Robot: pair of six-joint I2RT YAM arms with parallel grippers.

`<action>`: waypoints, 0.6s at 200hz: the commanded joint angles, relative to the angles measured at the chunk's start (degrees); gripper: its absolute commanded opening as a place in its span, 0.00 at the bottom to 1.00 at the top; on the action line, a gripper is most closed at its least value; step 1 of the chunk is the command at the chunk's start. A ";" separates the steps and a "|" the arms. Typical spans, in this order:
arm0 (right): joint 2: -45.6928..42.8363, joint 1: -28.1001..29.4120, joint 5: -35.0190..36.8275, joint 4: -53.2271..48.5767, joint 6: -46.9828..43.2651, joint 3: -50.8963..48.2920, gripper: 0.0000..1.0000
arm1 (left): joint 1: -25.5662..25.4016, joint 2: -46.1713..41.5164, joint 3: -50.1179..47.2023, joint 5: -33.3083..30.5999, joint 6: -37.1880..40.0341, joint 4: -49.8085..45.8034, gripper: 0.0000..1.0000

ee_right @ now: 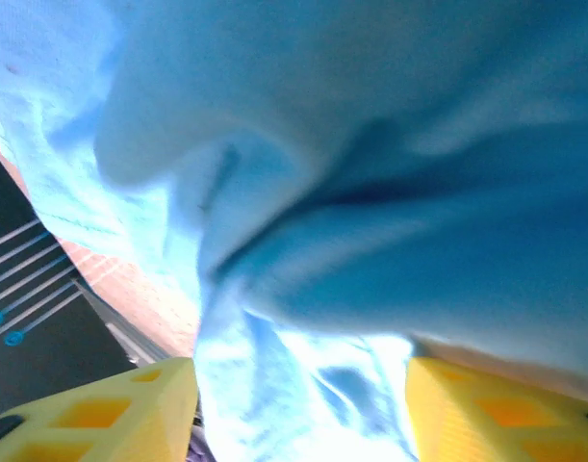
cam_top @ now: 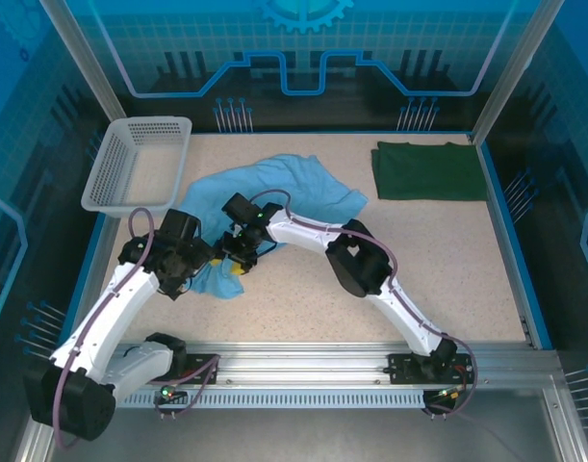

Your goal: Fold and stack the t-shirts

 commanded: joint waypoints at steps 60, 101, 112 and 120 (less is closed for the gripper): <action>-37.43 -27.26 17.19 2.76 -12.03 -34.43 0.60 | 0.43 -3.76 -7.33 21.40 4.55 1.61 0.77; -33.96 -40.86 23.66 6.54 -17.48 -35.76 0.41 | -0.03 -2.09 -16.38 32.08 -12.27 18.72 0.65; -30.59 -42.61 23.60 5.38 -19.59 -32.77 0.35 | -1.14 -1.08 -18.11 32.07 -17.47 23.14 0.65; -28.08 -43.44 23.23 4.32 -20.68 -30.30 0.35 | -2.28 -0.52 -18.70 30.61 -20.68 24.78 0.65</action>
